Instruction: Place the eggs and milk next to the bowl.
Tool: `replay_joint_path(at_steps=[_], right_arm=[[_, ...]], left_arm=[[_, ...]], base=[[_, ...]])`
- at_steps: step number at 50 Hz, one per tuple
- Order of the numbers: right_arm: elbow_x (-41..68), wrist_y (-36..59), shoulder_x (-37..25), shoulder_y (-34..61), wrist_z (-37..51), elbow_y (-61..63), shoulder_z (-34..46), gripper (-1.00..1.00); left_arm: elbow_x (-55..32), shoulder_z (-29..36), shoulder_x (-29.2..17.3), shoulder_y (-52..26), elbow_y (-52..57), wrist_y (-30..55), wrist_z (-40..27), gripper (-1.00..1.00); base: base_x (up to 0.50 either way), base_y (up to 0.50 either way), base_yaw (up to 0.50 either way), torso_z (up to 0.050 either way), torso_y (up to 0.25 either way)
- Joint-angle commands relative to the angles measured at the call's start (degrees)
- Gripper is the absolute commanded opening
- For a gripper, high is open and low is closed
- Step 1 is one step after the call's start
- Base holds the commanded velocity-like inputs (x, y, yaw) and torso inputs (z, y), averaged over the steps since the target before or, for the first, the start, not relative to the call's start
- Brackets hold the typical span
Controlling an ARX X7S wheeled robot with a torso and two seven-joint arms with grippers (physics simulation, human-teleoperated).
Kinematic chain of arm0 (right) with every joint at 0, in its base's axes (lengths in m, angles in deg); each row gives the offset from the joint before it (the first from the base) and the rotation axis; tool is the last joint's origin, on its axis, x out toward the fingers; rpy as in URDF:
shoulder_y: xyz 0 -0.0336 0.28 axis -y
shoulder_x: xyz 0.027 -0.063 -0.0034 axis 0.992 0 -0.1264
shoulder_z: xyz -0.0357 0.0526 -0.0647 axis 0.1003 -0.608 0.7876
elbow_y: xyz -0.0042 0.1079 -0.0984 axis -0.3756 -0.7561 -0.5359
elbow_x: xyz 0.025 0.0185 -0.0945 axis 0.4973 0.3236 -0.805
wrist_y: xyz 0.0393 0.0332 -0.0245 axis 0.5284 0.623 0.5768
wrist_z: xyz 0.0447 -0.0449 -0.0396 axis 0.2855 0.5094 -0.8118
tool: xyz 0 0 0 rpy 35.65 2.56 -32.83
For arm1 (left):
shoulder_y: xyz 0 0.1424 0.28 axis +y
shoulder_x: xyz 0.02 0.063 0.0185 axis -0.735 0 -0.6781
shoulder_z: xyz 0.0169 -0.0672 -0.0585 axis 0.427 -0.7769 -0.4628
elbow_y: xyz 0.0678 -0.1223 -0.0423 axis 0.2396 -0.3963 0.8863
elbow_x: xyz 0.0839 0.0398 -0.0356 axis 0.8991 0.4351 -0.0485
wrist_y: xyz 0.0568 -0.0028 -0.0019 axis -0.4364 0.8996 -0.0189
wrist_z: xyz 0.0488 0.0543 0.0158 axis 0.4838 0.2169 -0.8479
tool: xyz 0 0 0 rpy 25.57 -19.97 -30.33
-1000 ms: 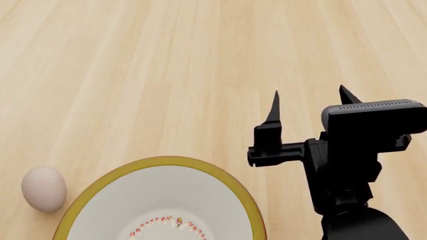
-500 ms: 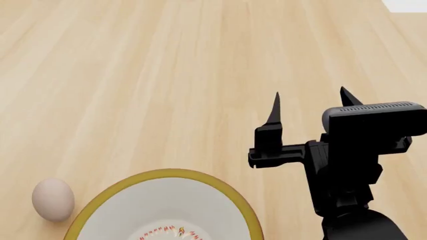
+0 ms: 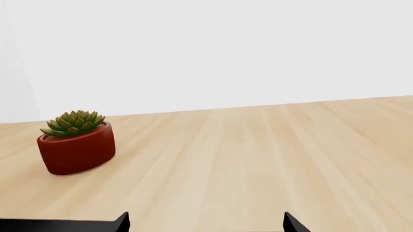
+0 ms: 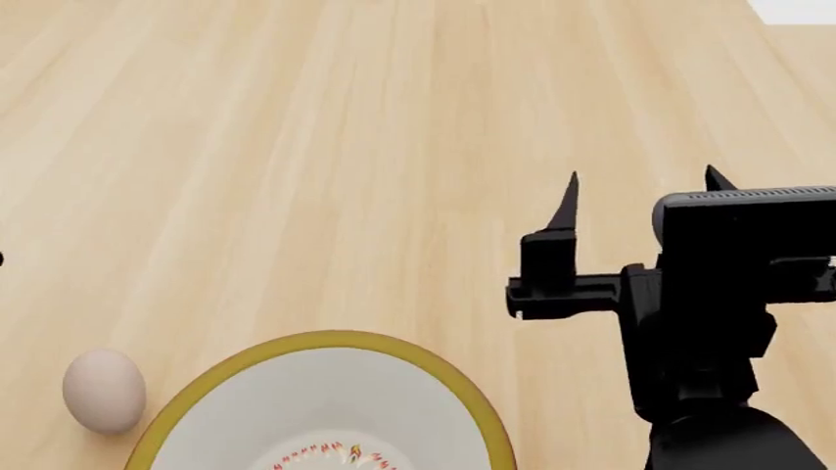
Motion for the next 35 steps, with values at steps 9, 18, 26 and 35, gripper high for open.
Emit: replay_joint_path(at_steps=[9,18,26,35], right_arm=[[3.74,11.28,0.93,0.19,10.60,5.96,-7.07,1.00],[6.04,14.66,2.80,-0.52,17.23,8.97,-11.08,1.00],[7.04,18.08,4.04,-0.24,22.28,10.12,-12.80,1.00],[8.15,22.86,5.30,0.24,28.10,10.73,-14.48,1.00]], left_arm=[[1.44,-0.96,1.16,0.31,-0.39,-0.97,1.28,1.00],[1.47,-1.33,0.98,0.84,-0.70,-1.54,1.35,1.00],[1.49,-1.48,0.90,1.28,-0.73,-1.93,1.45,1.00],[1.40,-1.62,0.70,1.65,-0.30,-1.94,1.29,1.00]], base=[[0.00,0.00,0.00,0.000,0.000],[0.00,0.00,0.00,0.000,0.000],[0.00,0.00,0.00,0.000,0.000],[0.00,0.00,0.00,0.000,0.000]])
